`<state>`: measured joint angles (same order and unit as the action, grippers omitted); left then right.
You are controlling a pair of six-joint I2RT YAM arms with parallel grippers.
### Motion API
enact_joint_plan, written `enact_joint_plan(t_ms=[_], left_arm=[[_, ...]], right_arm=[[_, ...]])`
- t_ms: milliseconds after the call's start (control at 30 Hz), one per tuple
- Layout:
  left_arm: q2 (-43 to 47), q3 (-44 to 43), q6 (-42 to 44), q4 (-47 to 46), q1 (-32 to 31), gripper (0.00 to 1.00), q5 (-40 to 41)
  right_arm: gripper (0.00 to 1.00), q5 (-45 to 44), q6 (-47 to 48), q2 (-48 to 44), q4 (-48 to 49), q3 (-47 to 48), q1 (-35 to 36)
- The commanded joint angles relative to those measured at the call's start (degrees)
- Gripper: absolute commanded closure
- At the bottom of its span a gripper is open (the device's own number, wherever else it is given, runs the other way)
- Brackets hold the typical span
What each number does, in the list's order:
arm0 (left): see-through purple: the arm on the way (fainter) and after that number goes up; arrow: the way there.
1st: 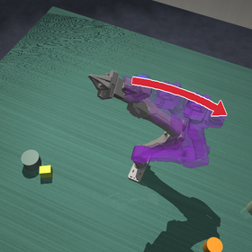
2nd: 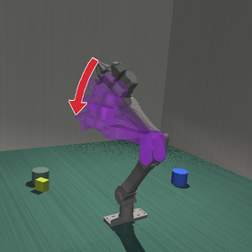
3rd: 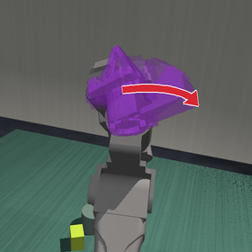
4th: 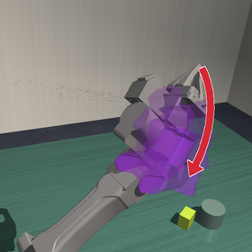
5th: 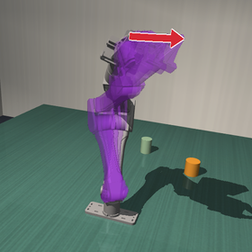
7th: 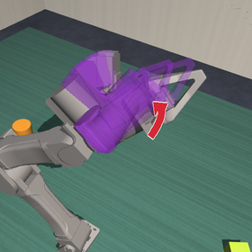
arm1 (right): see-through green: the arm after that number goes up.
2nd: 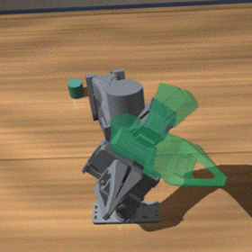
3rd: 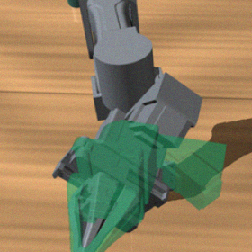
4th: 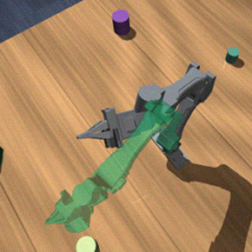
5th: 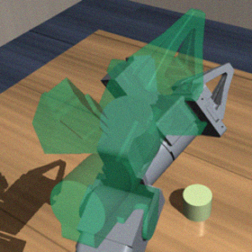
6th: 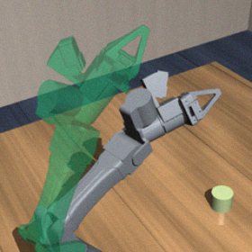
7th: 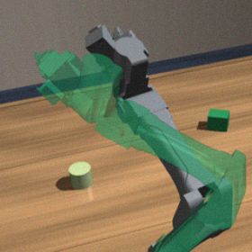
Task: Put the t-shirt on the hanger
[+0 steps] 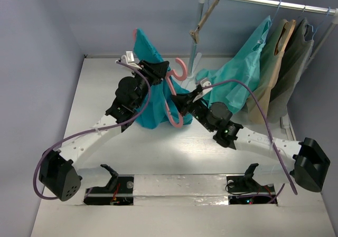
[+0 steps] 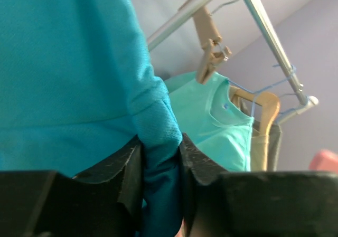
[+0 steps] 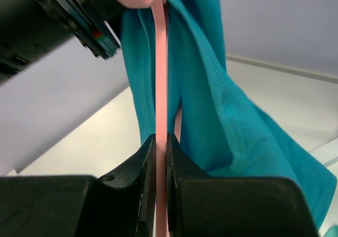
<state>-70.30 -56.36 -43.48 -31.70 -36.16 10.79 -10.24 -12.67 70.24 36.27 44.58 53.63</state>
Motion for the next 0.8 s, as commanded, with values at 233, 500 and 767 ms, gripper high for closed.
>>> enact_joint_plan(t_ms=[233, 500, 767], left_arm=[[8.33, 4.15, 1.38, -3.63, -0.58, 1.0, -0.06], [13.7, 3.36, 0.24, -1.0, -0.58, 1.0, 0.29], [16.68, 0.46, -0.64, 1.38, -0.58, 1.0, -0.06]], right_arm=[[0.98, 0.92, 1.24, -0.71, -0.14, 2.45, 1.92], [0.32, 1.19, 2.47, -6.77, -8.5, -0.45, 1.92], [0.45, 3.12, 1.94, -8.55, -8.76, -7.14, -2.03]])
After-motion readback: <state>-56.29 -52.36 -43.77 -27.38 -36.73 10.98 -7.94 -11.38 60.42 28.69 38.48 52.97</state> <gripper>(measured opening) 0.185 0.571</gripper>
